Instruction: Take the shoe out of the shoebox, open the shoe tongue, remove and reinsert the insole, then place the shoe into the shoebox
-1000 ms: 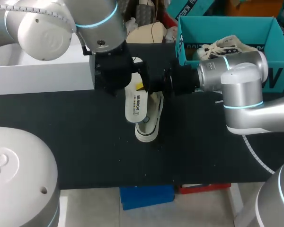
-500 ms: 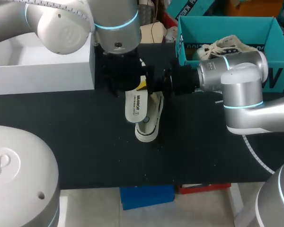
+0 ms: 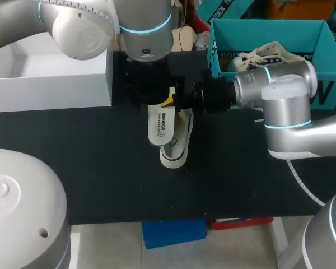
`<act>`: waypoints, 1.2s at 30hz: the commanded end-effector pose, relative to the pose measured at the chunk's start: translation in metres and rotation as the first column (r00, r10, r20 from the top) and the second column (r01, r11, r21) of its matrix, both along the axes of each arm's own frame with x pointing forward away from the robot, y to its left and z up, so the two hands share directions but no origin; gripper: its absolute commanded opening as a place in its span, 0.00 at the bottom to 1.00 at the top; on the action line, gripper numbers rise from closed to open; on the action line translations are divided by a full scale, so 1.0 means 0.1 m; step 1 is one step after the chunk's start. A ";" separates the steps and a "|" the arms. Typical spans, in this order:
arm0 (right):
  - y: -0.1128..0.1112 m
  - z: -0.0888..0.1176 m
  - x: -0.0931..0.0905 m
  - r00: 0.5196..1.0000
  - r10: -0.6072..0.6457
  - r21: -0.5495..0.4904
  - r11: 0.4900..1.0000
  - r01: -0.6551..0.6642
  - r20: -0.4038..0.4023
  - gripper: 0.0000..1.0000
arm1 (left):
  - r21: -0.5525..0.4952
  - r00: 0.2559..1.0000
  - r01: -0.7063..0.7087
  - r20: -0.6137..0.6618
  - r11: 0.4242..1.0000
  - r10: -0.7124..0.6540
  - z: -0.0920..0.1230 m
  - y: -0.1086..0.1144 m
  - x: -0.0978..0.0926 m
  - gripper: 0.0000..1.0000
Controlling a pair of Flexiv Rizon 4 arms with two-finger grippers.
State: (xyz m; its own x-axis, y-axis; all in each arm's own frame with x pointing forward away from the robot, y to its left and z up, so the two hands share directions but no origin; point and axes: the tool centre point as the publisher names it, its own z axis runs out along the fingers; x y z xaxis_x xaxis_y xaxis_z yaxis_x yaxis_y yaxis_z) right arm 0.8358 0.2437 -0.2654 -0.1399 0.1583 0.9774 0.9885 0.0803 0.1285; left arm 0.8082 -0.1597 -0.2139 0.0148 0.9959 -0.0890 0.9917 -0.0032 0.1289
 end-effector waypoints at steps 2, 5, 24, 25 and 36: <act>0.01 0.00 0.00 1.000 -0.001 -0.003 1.000 0.001 -0.001 0.00 | 0.007 1.000 0.009 0.000 1.000 -0.009 0.06 -0.03 0.18 1.00; 0.01 0.00 0.00 1.000 -0.001 -0.003 1.000 0.001 -0.001 0.00 | 0.003 1.000 0.014 0.006 1.000 -0.014 0.09 -0.02 0.33 1.00; 0.01 0.00 0.00 1.000 -0.001 -0.003 1.000 0.001 -0.001 0.00 | -0.023 0.998 0.062 0.028 0.998 -0.062 0.12 -0.16 1.36 1.00; 0.01 0.00 0.00 1.000 -0.001 -0.003 1.000 0.001 -0.001 0.00 | -0.024 0.998 0.062 0.028 0.998 -0.062 0.11 -0.16 1.39 1.00; 0.01 0.00 0.00 1.000 -0.001 -0.003 1.000 0.001 -0.001 0.00 | -0.040 0.998 0.047 0.038 0.998 -0.046 0.09 -0.23 1.73 1.00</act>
